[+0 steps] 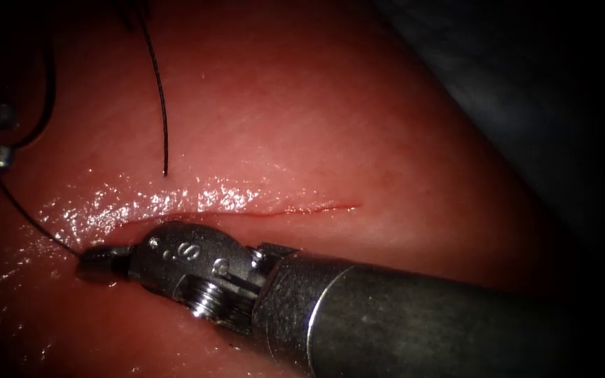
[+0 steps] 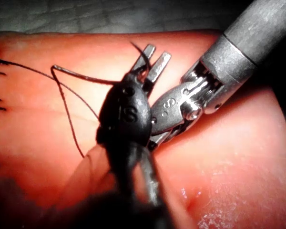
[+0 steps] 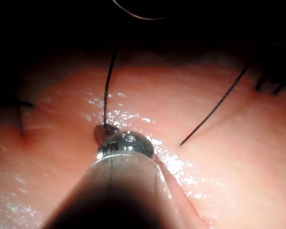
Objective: Wound Closure
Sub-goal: Pull the string through the cut with the right gripper
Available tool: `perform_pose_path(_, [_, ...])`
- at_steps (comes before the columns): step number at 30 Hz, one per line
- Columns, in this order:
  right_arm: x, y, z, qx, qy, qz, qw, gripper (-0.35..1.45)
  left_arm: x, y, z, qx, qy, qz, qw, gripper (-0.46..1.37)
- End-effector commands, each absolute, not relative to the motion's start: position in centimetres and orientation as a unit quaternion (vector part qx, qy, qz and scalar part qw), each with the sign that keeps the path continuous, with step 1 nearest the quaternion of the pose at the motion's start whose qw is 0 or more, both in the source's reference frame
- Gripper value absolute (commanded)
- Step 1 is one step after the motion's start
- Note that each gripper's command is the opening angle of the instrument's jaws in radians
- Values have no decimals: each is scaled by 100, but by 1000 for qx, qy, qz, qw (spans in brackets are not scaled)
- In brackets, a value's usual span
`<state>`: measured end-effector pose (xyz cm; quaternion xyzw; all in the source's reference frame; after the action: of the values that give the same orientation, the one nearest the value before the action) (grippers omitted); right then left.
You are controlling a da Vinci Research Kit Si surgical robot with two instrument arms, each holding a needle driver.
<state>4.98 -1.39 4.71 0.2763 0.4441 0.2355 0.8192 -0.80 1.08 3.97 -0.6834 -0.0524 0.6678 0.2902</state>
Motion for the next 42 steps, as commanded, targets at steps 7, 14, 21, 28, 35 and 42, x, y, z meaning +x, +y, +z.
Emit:
perform_pose_path(7, [482, -127, 435, 271, 429, 264, 820, -35, -75, 107, 401, -687, -53, 665, 287, -35])
perform_pose_path(14, [465, -127, 394, 271, 444, 274, 809, -35, -72, 95, 416, -690, -52, 664, 285, -35])
perform_pose_path(21, [460, -145, 364, 294, 442, 281, 800, -35, -72, 81, 436, -692, -56, 659, 288, -35])
perform_pose_path(28, [459, -165, 326, 349, 423, 280, 788, -35, -72, 72, 448, -692, -57, 659, 290, -35])
perform_pose_path(35, [461, -175, 309, 378, 417, 269, 782, -35, -72, 71, 448, -692, -56, 659, 291, -35])
perform_pose_path(42, [471, -195, 300, 454, 388, 265, 757, -35, -72, 70, 448, -692, -56, 659, 290, -35])
